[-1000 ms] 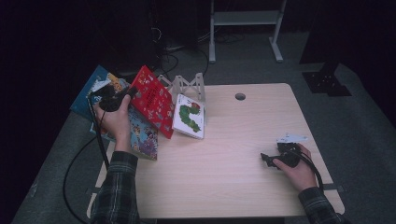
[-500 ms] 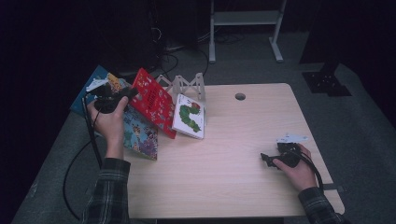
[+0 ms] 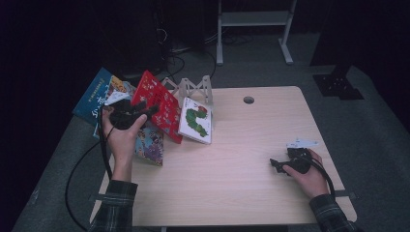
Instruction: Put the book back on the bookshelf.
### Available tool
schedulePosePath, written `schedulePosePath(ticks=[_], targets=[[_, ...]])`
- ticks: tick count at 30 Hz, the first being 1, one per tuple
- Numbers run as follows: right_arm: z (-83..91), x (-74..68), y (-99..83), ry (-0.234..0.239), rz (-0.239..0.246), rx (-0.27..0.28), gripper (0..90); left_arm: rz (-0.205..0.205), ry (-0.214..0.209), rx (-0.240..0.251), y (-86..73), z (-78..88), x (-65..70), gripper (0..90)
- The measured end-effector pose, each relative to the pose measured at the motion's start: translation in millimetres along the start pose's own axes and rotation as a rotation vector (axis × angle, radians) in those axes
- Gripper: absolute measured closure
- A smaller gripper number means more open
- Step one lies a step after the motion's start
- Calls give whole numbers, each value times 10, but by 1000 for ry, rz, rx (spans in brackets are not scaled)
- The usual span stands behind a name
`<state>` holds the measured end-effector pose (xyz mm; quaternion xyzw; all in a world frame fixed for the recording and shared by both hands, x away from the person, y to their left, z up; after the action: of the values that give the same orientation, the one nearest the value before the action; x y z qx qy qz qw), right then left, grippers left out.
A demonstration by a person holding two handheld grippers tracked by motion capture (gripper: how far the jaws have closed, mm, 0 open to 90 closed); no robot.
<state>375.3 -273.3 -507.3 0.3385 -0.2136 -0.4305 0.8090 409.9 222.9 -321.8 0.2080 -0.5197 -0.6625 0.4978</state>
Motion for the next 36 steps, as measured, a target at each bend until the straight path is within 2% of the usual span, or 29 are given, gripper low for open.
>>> schedulePosePath(ticks=[7,14,20,24,29,36], targets=[[1,-1,-1,-1,0,-1,115,-45,-29,-76,-191,-37,185,268],[3,-4,-2,-5,-5,-1,115,-110,-62,-144,-397,-64,390,193],[4,-8,-3,-7,-9,-1,115,-161,-107,-226,-671,-117,559,174],[4,-7,-3,-7,-9,-1,115,-180,-134,-286,-882,-181,648,169],[2,-6,-1,-7,-8,-1,113,-210,-156,-363,-1147,-326,726,151],[0,-5,1,-5,-6,0,114,-229,-162,-465,-1470,-528,747,141]])
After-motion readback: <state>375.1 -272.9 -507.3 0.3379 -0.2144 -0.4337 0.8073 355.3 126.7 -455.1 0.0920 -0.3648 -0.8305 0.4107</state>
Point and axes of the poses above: each handheld gripper's, and its own axes: z roughly backward along the jaws, y roughly out of its top, x roughly to its right, the point moved 3 cm from there along -z, roughly forward along the jaws, and after that the axes turned 5 degrees about z, right-handed, at the moved point
